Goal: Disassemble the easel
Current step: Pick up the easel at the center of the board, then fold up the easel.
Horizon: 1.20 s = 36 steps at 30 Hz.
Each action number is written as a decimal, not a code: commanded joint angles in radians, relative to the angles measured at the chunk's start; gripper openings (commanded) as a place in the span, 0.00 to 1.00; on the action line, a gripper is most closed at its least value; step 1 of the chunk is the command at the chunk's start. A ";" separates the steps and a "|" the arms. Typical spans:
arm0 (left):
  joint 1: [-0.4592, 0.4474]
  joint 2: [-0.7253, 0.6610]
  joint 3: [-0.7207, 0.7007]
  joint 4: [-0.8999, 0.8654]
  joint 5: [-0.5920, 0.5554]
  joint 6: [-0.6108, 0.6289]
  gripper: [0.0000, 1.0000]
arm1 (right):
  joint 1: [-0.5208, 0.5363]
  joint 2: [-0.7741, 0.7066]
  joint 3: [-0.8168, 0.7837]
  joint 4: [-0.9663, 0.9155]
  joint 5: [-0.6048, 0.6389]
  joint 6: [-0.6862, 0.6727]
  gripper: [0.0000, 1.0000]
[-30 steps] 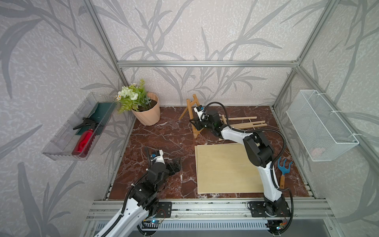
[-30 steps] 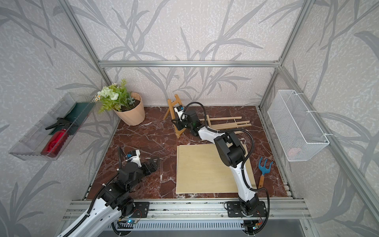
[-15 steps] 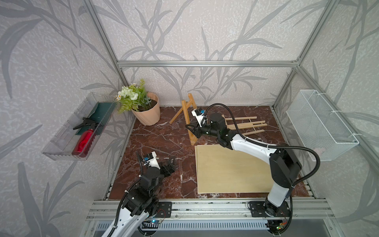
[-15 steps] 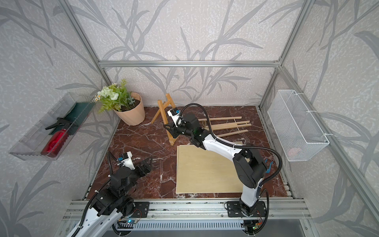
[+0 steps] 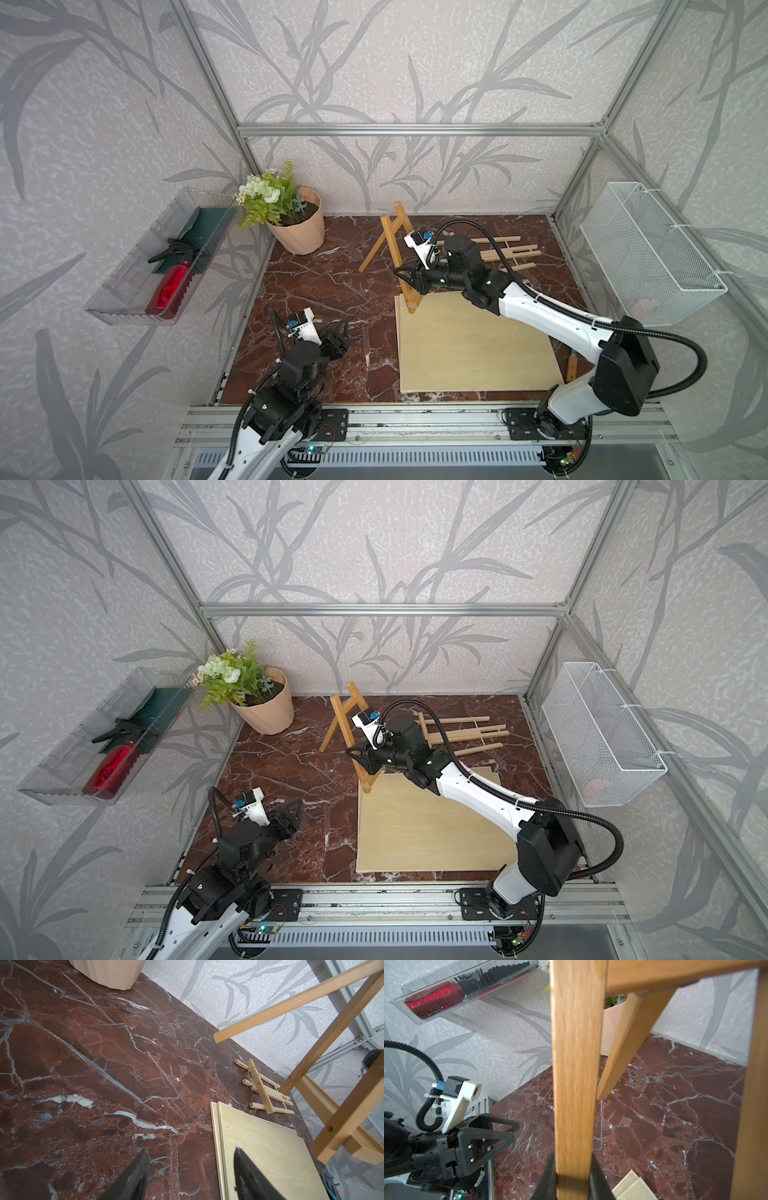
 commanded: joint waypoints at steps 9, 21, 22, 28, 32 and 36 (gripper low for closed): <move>-0.001 -0.016 0.048 -0.031 0.014 -0.060 0.35 | 0.075 -0.111 0.075 -0.279 -0.038 -0.031 0.00; 0.000 0.119 0.123 0.010 -0.050 -0.109 0.30 | 0.079 -0.033 0.205 -0.244 -0.169 0.010 0.00; -0.001 0.150 0.135 0.033 -0.053 -0.112 0.30 | 0.079 -0.025 0.222 -0.256 -0.176 -0.003 0.00; -0.001 0.311 0.212 0.121 -0.152 -0.146 0.26 | 0.072 0.032 0.284 -0.290 -0.238 -0.079 0.00; -0.001 0.327 0.239 0.146 -0.244 -0.139 0.23 | 0.047 0.043 0.234 -0.206 -0.326 -0.096 0.00; -0.001 0.353 0.249 0.198 -0.308 -0.102 0.21 | -0.007 0.050 0.144 -0.031 -0.416 -0.042 0.00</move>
